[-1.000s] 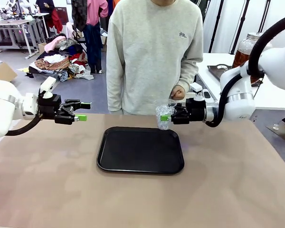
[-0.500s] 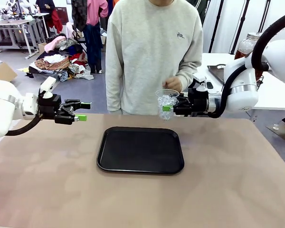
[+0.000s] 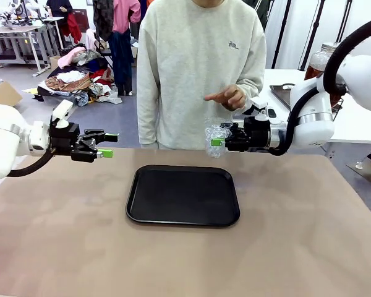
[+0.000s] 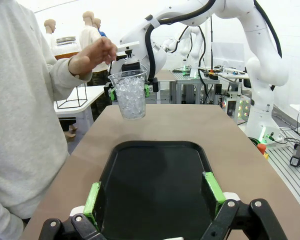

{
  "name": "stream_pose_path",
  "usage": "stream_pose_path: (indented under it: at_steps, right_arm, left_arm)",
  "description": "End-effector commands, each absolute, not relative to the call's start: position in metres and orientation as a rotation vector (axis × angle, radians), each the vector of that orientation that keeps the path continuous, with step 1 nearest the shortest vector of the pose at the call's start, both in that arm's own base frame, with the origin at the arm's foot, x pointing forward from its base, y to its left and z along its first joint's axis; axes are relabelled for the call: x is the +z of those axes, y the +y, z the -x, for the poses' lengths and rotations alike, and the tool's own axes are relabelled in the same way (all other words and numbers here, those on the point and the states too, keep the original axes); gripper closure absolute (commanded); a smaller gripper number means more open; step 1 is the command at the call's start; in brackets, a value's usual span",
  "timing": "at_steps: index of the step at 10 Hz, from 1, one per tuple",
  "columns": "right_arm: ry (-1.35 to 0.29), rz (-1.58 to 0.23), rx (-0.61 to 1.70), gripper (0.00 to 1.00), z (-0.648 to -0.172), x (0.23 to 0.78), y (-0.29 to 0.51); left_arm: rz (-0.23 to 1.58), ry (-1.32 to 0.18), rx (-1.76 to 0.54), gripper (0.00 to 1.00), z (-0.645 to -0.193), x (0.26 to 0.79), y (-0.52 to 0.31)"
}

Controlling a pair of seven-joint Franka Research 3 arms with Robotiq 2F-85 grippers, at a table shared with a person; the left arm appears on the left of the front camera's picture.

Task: Pour the drink into the iced cup.
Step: Open the gripper to release the iced cup you were holding.

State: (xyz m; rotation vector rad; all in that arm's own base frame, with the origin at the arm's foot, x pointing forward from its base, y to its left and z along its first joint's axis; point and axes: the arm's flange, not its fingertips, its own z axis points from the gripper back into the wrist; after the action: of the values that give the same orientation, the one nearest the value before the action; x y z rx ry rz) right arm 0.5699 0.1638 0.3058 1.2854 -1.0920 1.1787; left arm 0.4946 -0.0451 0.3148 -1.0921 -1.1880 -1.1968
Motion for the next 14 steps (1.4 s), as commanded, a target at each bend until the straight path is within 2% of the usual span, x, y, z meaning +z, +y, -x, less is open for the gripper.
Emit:
stream_pose_path:
  at_steps: [1, 14]
  right_arm:
    - [-1.123, -1.311, 1.173, 0.20, -0.5783, 0.3130, 0.1652]
    - [-1.116, -1.307, 1.166, 0.20, -0.5815, 0.3125, 0.1643]
  left_arm:
    - [1.092, -1.190, -1.198, 0.00, -0.4945, 0.3156, -0.0455]
    - [1.092, -1.190, -1.198, 0.00, -0.4945, 0.3156, -0.0455]
